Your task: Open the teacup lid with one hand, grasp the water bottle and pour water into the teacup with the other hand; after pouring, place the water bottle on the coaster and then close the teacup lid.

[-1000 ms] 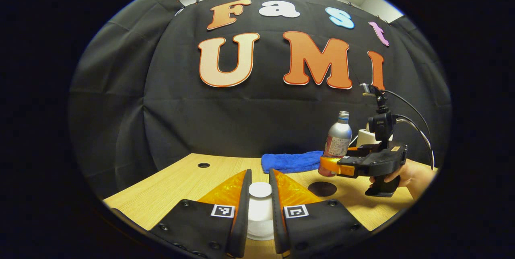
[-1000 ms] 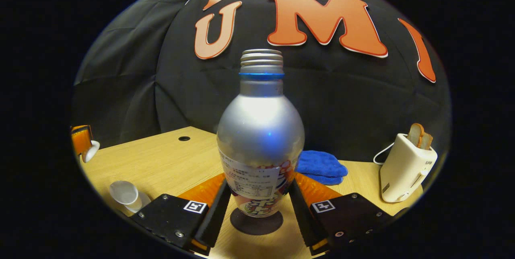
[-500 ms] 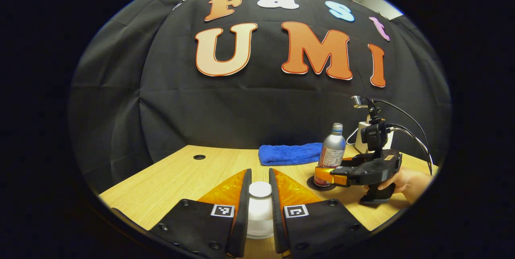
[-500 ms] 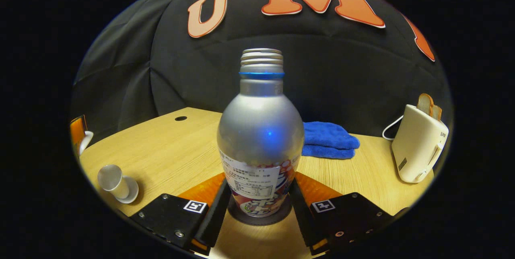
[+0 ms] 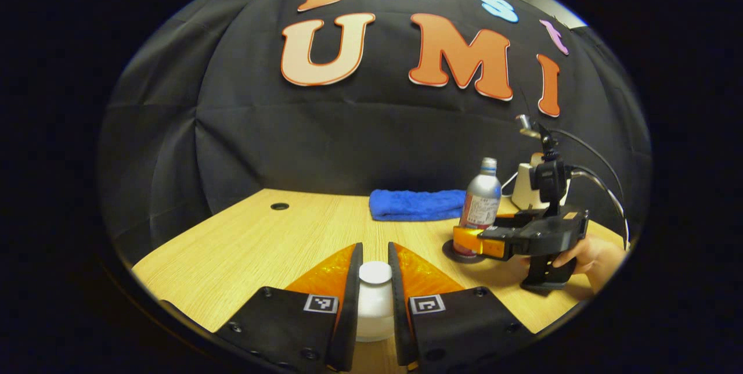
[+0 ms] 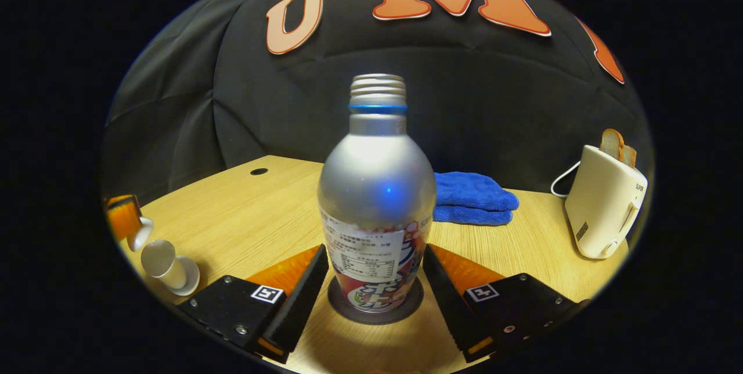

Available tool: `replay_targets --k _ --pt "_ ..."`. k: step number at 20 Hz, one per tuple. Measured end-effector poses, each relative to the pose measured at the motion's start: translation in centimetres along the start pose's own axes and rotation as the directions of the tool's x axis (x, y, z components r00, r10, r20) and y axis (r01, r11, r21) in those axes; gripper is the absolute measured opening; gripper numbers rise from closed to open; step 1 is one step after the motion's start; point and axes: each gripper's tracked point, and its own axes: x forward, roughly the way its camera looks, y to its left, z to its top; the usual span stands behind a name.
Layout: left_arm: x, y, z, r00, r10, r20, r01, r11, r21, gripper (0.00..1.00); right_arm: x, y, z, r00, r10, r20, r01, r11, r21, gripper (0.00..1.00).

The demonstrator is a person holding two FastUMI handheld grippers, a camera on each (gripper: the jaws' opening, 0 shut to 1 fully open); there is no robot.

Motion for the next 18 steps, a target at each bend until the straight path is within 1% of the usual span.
replay_targets --k 1,2,7,8,9,10,15,18 --pt "0.3 0.1 -0.7 1.0 0.003 -0.009 -0.003 1.0 0.0 0.28 -0.3 -0.2 0.3 1.0 -0.008 0.01 0.008 1.0 -0.007 0.98" --pt "0.5 0.2 -1.0 1.0 0.002 -0.008 -0.002 1.0 -0.005 0.31 -0.6 -0.4 0.5 1.0 -0.014 0.016 0.014 1.0 -0.015 0.99" --pt "0.3 0.4 -2.1 0.999 0.007 -0.038 -0.007 1.0 0.004 0.31 -2.6 -0.9 1.2 0.998 -0.033 0.047 0.034 0.999 -0.029 0.98" --pt "0.4 0.4 -2.6 0.999 0.006 -0.046 -0.006 1.0 0.0 0.31 -3.1 -0.9 1.4 0.998 -0.033 0.052 0.034 0.999 -0.025 0.98" --pt "0.5 0.3 -3.0 0.998 0.005 -0.061 -0.005 1.0 -0.001 0.28 -3.7 -1.0 1.5 0.998 -0.036 0.057 0.037 0.999 -0.022 0.98" --pt "0.8 0.3 -3.1 0.998 0.003 -0.059 -0.003 1.0 -0.001 0.31 -4.3 -1.1 1.7 0.997 -0.038 0.066 0.039 0.999 -0.022 0.98" --pt "0.8 0.1 -3.3 0.998 -0.005 -0.062 0.006 1.0 0.019 0.31 -7.4 -1.8 3.6 0.989 -0.066 0.134 0.069 0.997 -0.019 0.98" --pt "0.2 0.0 -3.5 0.998 0.004 -0.06 -0.001 0.999 0.054 0.34 -9.2 -2.2 3.9 0.983 -0.082 0.162 0.085 0.996 -0.009 0.98"
